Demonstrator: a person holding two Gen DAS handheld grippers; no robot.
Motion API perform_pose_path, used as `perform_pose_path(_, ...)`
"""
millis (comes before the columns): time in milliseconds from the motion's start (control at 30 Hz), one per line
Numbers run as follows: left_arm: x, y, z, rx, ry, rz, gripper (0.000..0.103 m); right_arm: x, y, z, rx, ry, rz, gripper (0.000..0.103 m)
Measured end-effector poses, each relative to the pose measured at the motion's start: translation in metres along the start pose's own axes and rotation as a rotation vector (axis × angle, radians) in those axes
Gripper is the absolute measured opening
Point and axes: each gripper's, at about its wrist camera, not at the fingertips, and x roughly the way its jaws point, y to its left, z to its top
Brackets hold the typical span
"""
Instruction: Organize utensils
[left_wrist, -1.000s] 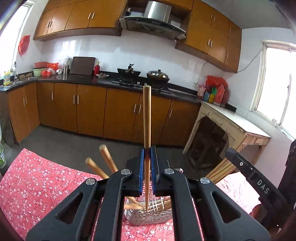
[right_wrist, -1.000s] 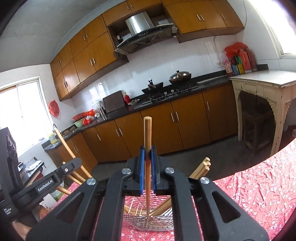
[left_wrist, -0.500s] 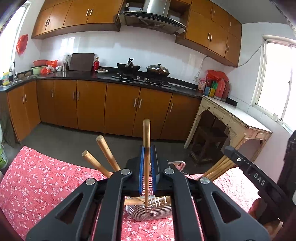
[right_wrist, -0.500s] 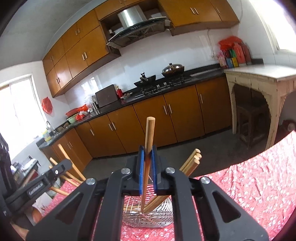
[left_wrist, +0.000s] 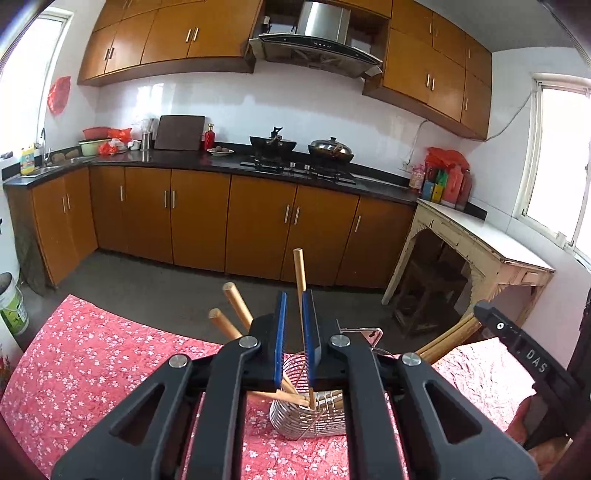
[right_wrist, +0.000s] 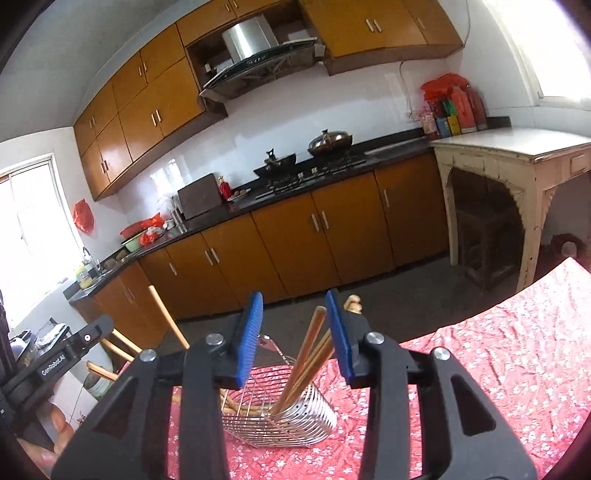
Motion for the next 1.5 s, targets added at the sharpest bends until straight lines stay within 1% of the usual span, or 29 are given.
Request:
perform_pose_path(67, -0.009, 0.002, 0.0, -0.001, -0.009, 0.001, 0.009, -0.011, 0.0, 0.001, -0.008, -0.016, -0.006, 0.038)
perform_pose_path(133, -0.019, 0.005, -0.001, -0.003, -0.017, 0.001, 0.012, -0.024, 0.001, 0.002, -0.02, -0.037, -0.014, 0.039)
perform_pose_path(167, -0.024, 0.007, -0.001, -0.003, -0.02, 0.001, 0.018, -0.032, 0.002, 0.003, -0.026, -0.047, -0.019, 0.041)
perform_pose_path(200, -0.031, 0.009, -0.003, -0.003, -0.027, 0.006, 0.027, -0.036, 0.003, 0.003, -0.028, -0.053, -0.021, 0.042)
perform_pose_path(267, -0.043, 0.014, -0.005, -0.006, -0.04, 0.01, 0.032, -0.053, 0.006, 0.002, -0.036, -0.068, -0.024, 0.045)
perform_pose_path(333, -0.057, 0.02, -0.011, -0.008, -0.049, 0.014, 0.033, -0.068, 0.008, -0.002, -0.046, -0.076, -0.026, 0.049)
perform_pose_path(367, -0.061, 0.023, -0.012, -0.009, -0.049, 0.014, 0.035, -0.074, 0.011, -0.005, -0.055, -0.077, -0.025, 0.051)
perform_pose_path(433, -0.074, 0.03, -0.021, -0.007, -0.052, 0.019, 0.04, -0.092, 0.018, -0.016, -0.086, -0.083, -0.033, 0.057)
perform_pose_path(500, -0.083, 0.036, -0.03, 0.0, -0.053, 0.024, 0.048, -0.108, 0.024, -0.029, -0.111, -0.087, -0.036, 0.066)
perform_pose_path(533, -0.088, 0.038, -0.035, 0.004, -0.054, 0.028, 0.05, -0.115, 0.027, -0.034, -0.12, -0.089, -0.036, 0.072)
perform_pose_path(567, -0.094, 0.042, -0.042, 0.008, -0.055, 0.031, 0.055, -0.123, 0.031, -0.042, -0.132, -0.09, -0.035, 0.075)
perform_pose_path(600, -0.099, 0.046, -0.049, 0.009, -0.058, 0.031, 0.06, -0.13, 0.034, -0.05, -0.144, -0.095, -0.033, 0.082)
perform_pose_path(633, -0.105, 0.049, -0.056, 0.011, -0.06, 0.03, 0.062, -0.136, 0.037, -0.055, -0.152, -0.099, -0.032, 0.088)
perform_pose_path(667, -0.108, 0.051, -0.062, 0.015, -0.063, 0.029, 0.067, -0.142, 0.041, -0.064, -0.17, -0.101, -0.03, 0.091)
perform_pose_path(700, -0.112, 0.052, -0.069, 0.024, -0.067, 0.032, 0.072, -0.148, 0.045, -0.072, -0.187, -0.103, -0.031, 0.097)
perform_pose_path(733, -0.115, 0.054, -0.076, 0.036, -0.068, 0.038, 0.075, -0.151, 0.048, -0.078, -0.198, -0.105, -0.034, 0.099)
perform_pose_path(900, -0.127, 0.056, -0.101, 0.079, -0.082, 0.043, 0.094, -0.166, 0.062, -0.116, -0.258, -0.102, -0.057, 0.099)
perform_pose_path(1033, -0.134, 0.057, -0.12, 0.098, -0.09, 0.043, 0.1, -0.172, 0.07, -0.138, -0.291, -0.112, -0.09, 0.099)
perform_pose_path(1133, -0.139, 0.055, -0.133, 0.119, -0.107, 0.055, 0.101, -0.176, 0.076, -0.151, -0.329, -0.124, -0.112, 0.099)
perform_pose_path(1200, -0.144, 0.053, -0.14, 0.139, -0.135, 0.076, 0.101, -0.178, 0.08, -0.158, -0.345, -0.139, -0.125, 0.099)
perform_pose_path(1333, -0.15, 0.051, -0.152, 0.156, -0.167, 0.1, 0.101, -0.182, 0.08, -0.172, -0.351, -0.154, -0.126, 0.099)
perform_pose_path(1500, -0.157, 0.049, -0.166, 0.159, -0.202, 0.093, 0.101, -0.185, 0.076, -0.184, -0.342, -0.166, -0.113, 0.099)
